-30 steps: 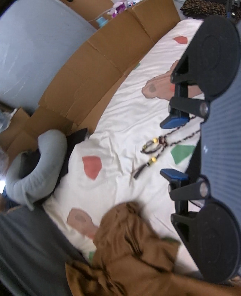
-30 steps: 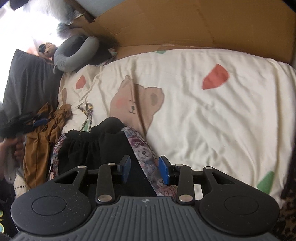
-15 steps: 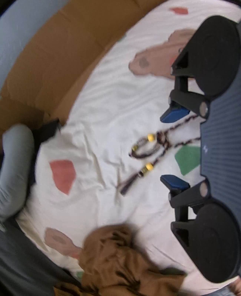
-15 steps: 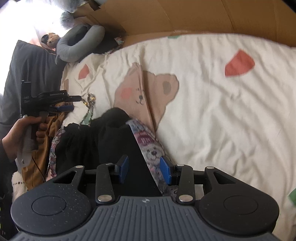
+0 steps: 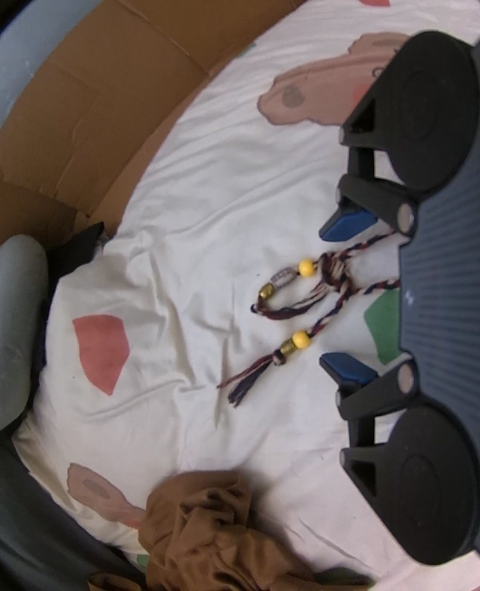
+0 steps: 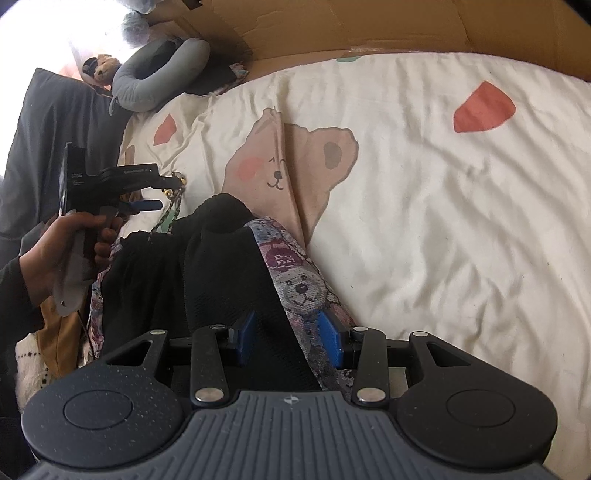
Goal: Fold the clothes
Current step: 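Grasp the beaded cord with the left gripper while the right gripper holds the garment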
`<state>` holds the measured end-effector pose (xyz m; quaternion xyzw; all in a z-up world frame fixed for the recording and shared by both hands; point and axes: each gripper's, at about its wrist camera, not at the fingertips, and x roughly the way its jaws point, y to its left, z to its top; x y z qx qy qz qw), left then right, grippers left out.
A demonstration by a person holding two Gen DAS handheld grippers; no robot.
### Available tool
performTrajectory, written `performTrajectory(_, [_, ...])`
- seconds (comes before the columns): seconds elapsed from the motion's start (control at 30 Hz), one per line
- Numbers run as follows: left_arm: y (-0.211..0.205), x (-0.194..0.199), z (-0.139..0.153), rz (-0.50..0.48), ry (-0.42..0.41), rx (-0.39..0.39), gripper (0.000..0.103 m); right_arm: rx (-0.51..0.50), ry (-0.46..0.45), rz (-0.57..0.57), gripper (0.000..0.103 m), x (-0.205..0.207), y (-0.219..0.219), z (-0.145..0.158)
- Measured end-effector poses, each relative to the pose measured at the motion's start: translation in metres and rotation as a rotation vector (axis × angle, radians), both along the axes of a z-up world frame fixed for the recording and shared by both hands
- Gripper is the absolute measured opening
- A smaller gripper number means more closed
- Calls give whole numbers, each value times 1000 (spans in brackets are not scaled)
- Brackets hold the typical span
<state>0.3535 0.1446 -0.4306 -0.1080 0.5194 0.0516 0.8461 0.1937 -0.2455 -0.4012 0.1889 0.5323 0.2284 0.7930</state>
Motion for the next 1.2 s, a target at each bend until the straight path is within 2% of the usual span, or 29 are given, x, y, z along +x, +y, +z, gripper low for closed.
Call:
performTrajectory(0.07, [-2, 3, -4, 2, 2, 8, 62, 2, 0, -1, 45, -1, 0, -1])
performTrajectory(0.1, [-3, 4, -5, 3, 1, 13, 55, 1, 0, 1, 45, -1, 0, -1])
performTrajectory(0.17, [-4, 4, -6, -1, -3, 25, 40, -1, 1, 3, 45, -2, -1, -1])
performTrajectory(0.2, [-5, 4, -5, -2, -1, 24, 19, -1, 1, 3, 45, -2, -1, -1])
performTrajectory(0.23, [-4, 3, -5, -2, 5, 16, 12, 0, 1, 0, 45, -2, -2, -1])
performTrajectory(0.3, [-1, 1, -3, 0, 13, -16, 11, 3, -1, -5, 45, -2, -3, 0])
performTrajectory(0.53, [-5, -11, 24, -50, -27, -50, 11, 10, -7, -11, 45, -3, -5, 2])
performTrajectory(0.87, [-3, -48, 87, -93, -90, -146, 11, 30, -30, -35, 45, -4, -11, 9])
performTrajectory(1.13, [0, -85, 133, -120, -112, -194, 11, 48, -50, -48, 45, -3, -13, 15])
performTrajectory(1.2, [-2, -96, 138, -135, -98, -207, 11, 50, -55, -47, 45, -3, -12, 16])
